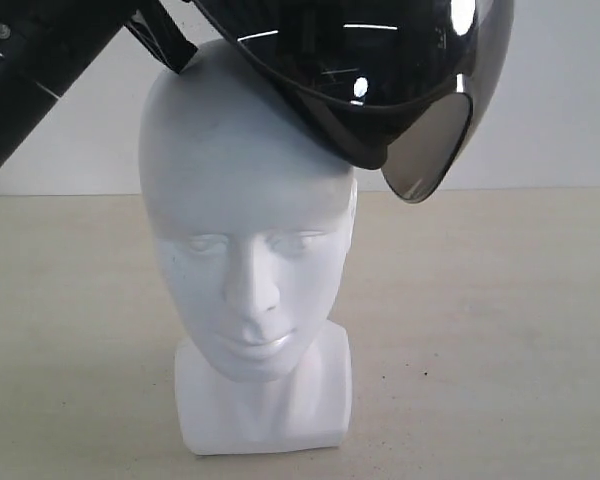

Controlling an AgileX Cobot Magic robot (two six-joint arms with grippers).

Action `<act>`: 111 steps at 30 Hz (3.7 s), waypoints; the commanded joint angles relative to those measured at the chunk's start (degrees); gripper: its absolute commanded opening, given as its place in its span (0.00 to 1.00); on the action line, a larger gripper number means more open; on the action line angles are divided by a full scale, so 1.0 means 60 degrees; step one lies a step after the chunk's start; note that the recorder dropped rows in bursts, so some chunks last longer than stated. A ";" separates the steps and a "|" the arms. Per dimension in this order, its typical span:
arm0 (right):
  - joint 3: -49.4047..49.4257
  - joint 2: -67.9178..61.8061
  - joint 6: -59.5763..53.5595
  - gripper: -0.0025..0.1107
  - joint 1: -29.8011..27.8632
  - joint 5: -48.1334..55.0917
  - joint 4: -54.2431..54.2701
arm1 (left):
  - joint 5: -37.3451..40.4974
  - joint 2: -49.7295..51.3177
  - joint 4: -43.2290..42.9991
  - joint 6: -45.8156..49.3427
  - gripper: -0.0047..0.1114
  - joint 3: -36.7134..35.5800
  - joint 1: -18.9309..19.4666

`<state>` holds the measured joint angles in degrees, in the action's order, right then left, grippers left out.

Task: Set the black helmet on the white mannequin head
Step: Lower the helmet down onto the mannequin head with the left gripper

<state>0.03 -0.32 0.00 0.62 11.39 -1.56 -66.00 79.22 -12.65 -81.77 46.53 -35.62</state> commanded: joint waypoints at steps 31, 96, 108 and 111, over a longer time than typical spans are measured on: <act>-0.0006 0.0053 0.0000 0.02 0.0013 -0.0082 -0.0074 | -0.0660 -0.1665 0.1540 0.0522 0.08 -0.2381 0.0947; -0.0006 0.0053 0.0000 0.02 0.0013 -0.0179 -0.0074 | -0.0660 -0.2729 0.2318 0.2437 0.08 -0.5059 0.1179; -0.0006 0.0053 0.0000 0.02 0.0013 -0.0181 -0.0074 | -0.0660 -0.1801 0.2381 0.2437 0.08 -0.5063 0.1179; -0.0006 0.0053 0.0000 0.02 0.0013 -0.0181 -0.0074 | -0.0660 -0.1761 0.2236 0.2437 0.08 -0.5063 0.1179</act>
<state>0.03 -0.32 0.00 0.62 11.17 -1.79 -71.10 68.69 -6.00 -72.32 16.87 -30.04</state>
